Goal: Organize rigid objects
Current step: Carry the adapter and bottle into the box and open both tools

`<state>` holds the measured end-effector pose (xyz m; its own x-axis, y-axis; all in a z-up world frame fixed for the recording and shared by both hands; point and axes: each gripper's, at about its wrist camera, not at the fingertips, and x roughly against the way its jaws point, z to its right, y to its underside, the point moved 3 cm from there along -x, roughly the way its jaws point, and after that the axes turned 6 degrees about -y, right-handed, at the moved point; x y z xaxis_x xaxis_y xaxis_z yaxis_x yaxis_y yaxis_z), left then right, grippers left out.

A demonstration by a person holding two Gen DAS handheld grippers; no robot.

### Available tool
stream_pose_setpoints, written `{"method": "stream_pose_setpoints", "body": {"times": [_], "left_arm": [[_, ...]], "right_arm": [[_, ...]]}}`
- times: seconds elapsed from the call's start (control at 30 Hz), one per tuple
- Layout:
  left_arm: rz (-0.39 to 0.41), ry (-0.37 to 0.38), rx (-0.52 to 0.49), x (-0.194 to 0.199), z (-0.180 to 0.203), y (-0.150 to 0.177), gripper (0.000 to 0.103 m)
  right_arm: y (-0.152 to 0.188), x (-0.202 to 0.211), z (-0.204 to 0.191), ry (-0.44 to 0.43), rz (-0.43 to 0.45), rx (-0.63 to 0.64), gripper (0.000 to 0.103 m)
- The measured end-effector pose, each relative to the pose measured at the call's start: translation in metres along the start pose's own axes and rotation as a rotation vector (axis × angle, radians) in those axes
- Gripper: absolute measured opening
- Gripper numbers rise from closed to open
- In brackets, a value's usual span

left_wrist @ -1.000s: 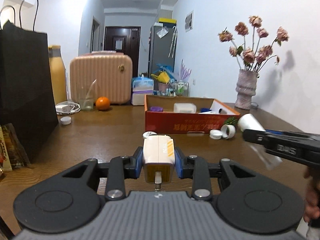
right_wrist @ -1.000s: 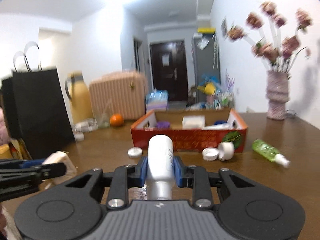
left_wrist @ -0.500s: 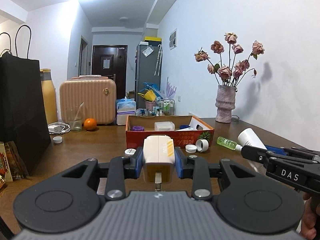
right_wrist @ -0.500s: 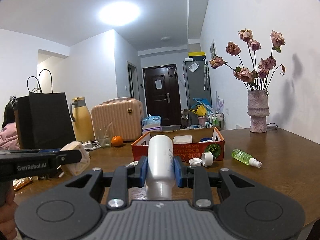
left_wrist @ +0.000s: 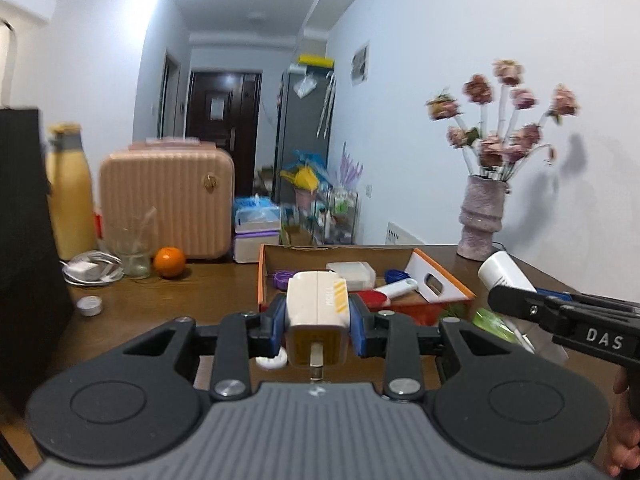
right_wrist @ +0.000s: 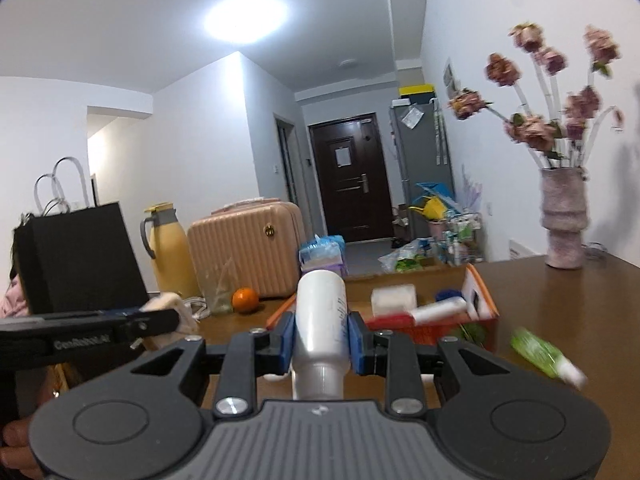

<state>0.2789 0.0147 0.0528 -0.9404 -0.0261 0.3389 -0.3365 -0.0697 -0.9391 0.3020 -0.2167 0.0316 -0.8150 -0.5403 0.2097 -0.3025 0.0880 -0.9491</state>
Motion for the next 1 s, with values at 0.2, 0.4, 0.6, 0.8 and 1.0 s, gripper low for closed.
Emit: {"method": "stream_pose_setpoints", "body": {"times": [0.2,0.4,0.6,0.8,1.0], "left_arm": [[-0.178,-0.015,0.032,-0.143,-0.012,-0.044,0.032],[-0.336,-0.056,-0.046,-0.267,-0.01,-0.039,0.032],[-0.403,-0.075,-0.096,-0.333,-0.013,-0.027,0.033],[-0.375,-0.08,-0.115,-0.341,-0.007,-0.036,0.032],[-0.347,-0.086,-0.11,-0.317,-0.008,-0.052,0.039]], "right_arm": [[-0.053,-0.144,0.048,-0.031,-0.166,-0.056,0.027],[-0.053,-0.291,0.094,0.041,-0.346,-0.112,0.027],[-0.027,-0.39,0.113,0.067,-0.54,-0.107,0.027],[-0.014,-0.426,0.112,0.094,-0.601,-0.095,0.027],[-0.038,-0.399,0.109,0.104,-0.542,-0.075,0.033]]}}
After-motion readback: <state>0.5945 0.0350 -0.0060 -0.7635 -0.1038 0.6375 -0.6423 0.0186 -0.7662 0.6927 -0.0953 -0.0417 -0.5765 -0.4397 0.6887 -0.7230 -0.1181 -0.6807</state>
